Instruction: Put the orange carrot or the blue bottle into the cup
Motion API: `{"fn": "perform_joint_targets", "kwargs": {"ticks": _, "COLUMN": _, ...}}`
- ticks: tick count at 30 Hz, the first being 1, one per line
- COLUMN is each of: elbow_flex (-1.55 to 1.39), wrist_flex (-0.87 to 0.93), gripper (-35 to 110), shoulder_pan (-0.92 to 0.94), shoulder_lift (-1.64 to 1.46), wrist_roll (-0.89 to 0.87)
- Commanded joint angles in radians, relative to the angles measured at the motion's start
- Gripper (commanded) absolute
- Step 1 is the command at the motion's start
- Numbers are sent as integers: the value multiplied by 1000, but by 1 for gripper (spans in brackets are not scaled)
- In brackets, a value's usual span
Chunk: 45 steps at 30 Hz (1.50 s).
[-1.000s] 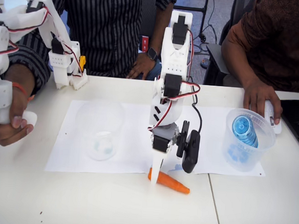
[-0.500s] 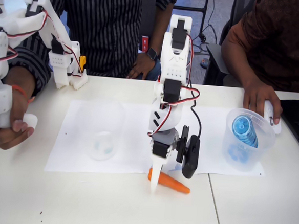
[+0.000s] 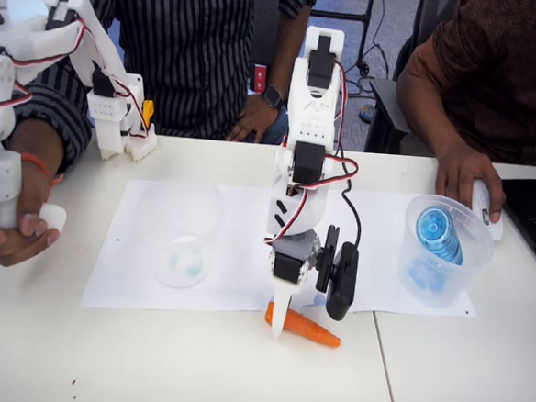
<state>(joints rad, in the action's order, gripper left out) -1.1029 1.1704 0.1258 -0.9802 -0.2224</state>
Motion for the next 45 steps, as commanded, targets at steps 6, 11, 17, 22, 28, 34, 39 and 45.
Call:
{"fn": "perform_joint_targets", "kwargs": {"ticks": 6, "elbow_flex": 104, "wrist_flex": 12, "gripper": 8, "shoulder_pan": 23, "shoulder_lift": -63, "wrist_roll": -34}}
{"fn": "perform_joint_targets", "kwargs": {"ticks": 11, "elbow_flex": 101, "wrist_flex": 12, "gripper": 7, "shoulder_pan": 23, "shoulder_lift": -71, "wrist_roll": -34}}
{"fn": "perform_joint_targets", "kwargs": {"ticks": 17, "elbow_flex": 114, "wrist_flex": 14, "gripper": 7, "shoulder_pan": 23, "shoulder_lift": -100, "wrist_roll": -35}}
{"fn": "perform_joint_targets", "kwargs": {"ticks": 22, "elbow_flex": 100, "wrist_flex": 15, "gripper": 6, "shoulder_pan": 23, "shoulder_lift": -206, "wrist_roll": -35}}
{"fn": "perform_joint_targets", "kwargs": {"ticks": 28, "elbow_flex": 98, "wrist_flex": 31, "gripper": 6, "shoulder_pan": 23, "shoulder_lift": -325, "wrist_roll": -35}}
{"fn": "perform_joint_targets", "kwargs": {"ticks": 34, "elbow_flex": 114, "wrist_flex": 114, "gripper": 6, "shoulder_pan": 20, "shoulder_lift": -439, "wrist_roll": -35}}
{"fn": "perform_joint_targets", "kwargs": {"ticks": 39, "elbow_flex": 114, "wrist_flex": 176, "gripper": 7, "shoulder_pan": 25, "shoulder_lift": -571, "wrist_roll": -35}}
{"fn": "perform_joint_targets", "kwargs": {"ticks": 45, "elbow_flex": 114, "wrist_flex": 279, "gripper": 7, "shoulder_pan": 25, "shoulder_lift": -759, "wrist_roll": -32}}
